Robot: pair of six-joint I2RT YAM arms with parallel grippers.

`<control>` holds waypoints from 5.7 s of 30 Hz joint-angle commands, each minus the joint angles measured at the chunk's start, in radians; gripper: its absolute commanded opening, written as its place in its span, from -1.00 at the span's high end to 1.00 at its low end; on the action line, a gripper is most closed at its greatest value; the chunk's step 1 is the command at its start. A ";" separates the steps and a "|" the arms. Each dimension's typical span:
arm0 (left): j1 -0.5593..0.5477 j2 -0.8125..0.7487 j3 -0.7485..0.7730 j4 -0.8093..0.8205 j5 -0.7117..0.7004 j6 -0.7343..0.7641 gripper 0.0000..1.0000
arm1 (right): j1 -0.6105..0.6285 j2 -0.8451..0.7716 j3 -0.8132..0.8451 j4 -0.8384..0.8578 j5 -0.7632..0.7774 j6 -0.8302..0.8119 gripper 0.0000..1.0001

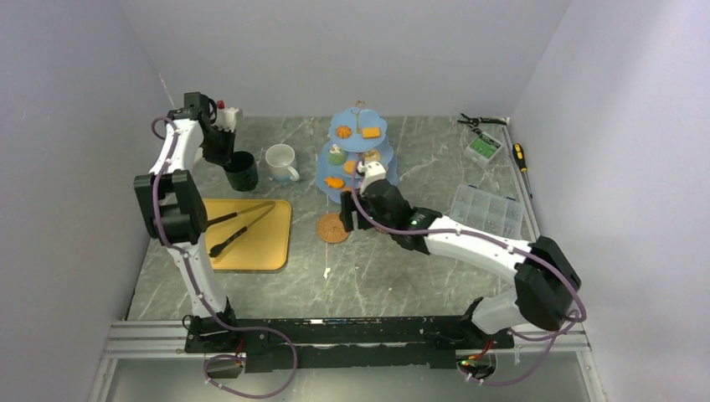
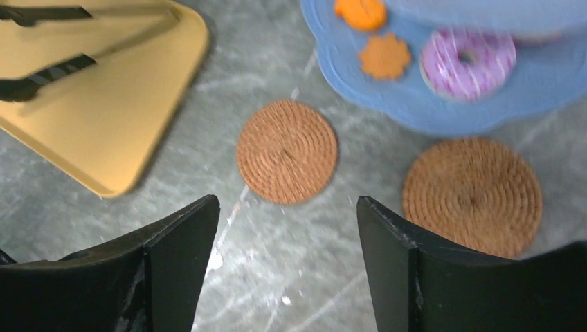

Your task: Serve the afternoon tea

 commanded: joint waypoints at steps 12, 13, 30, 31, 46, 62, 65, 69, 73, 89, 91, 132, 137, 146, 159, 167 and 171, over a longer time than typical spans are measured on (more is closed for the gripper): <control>-0.114 -0.513 -0.306 -0.056 -0.026 -0.160 0.94 | 0.103 0.332 0.565 0.009 -0.299 -0.327 -0.98; -0.126 -0.525 -0.315 -0.055 -0.037 -0.176 0.94 | 0.108 0.352 0.602 -0.015 -0.325 -0.332 -0.99; -0.253 -0.624 -0.381 -0.029 -0.077 -0.262 0.94 | 0.184 0.613 0.957 -0.310 -0.228 -0.451 -0.68; -0.256 -0.625 -0.380 -0.033 -0.076 -0.262 0.94 | 0.186 0.624 0.970 -0.318 -0.217 -0.455 -0.63; -0.309 -0.681 -0.434 -0.003 -0.093 -0.311 0.94 | 0.195 0.698 1.077 -0.359 -0.085 -0.425 0.16; -0.348 -0.726 -0.440 -0.020 -0.042 -0.378 0.23 | 0.193 0.606 0.900 -0.228 0.009 -0.408 1.00; -0.348 -0.726 -0.422 -0.031 -0.027 -0.374 -0.06 | 0.194 0.555 0.818 -0.172 0.022 -0.408 1.00; -0.348 -0.723 -0.383 -0.051 0.002 -0.354 -0.53 | 0.192 0.489 0.701 -0.135 0.049 -0.388 1.00; -0.347 -0.705 -0.333 -0.071 -0.023 -0.284 -0.70 | 0.190 0.417 0.604 -0.145 0.075 -0.354 1.00; -0.327 -0.685 -0.265 -0.095 0.102 -0.274 -0.87 | 0.130 0.131 0.151 -0.178 0.151 -0.200 1.00; -0.313 -0.671 -0.256 -0.100 0.107 -0.282 -0.87 | 0.103 0.075 0.102 -0.180 0.156 -0.179 1.00; -0.150 -0.583 -0.284 -0.055 0.169 -0.250 -0.87 | -0.168 0.044 -0.084 -0.066 0.172 -0.124 1.00; -0.126 -0.584 -0.289 -0.049 0.167 -0.247 -0.87 | -0.169 0.067 -0.089 -0.062 0.149 -0.116 1.00; -0.118 -0.580 -0.281 -0.043 0.168 -0.243 -0.87 | -0.169 0.087 -0.124 -0.055 0.155 -0.094 1.00; -0.117 -0.524 -0.259 -0.010 0.172 -0.243 -0.87 | -0.164 0.054 -0.154 -0.068 0.172 -0.076 -0.21; -0.117 -0.368 -0.153 0.043 0.149 -0.217 -0.87 | -0.143 -0.081 -0.103 -0.149 0.170 -0.059 -0.48; -0.118 -0.231 -0.059 0.057 0.135 -0.194 -0.87 | -0.114 -0.179 -0.059 -0.221 0.164 -0.017 -0.54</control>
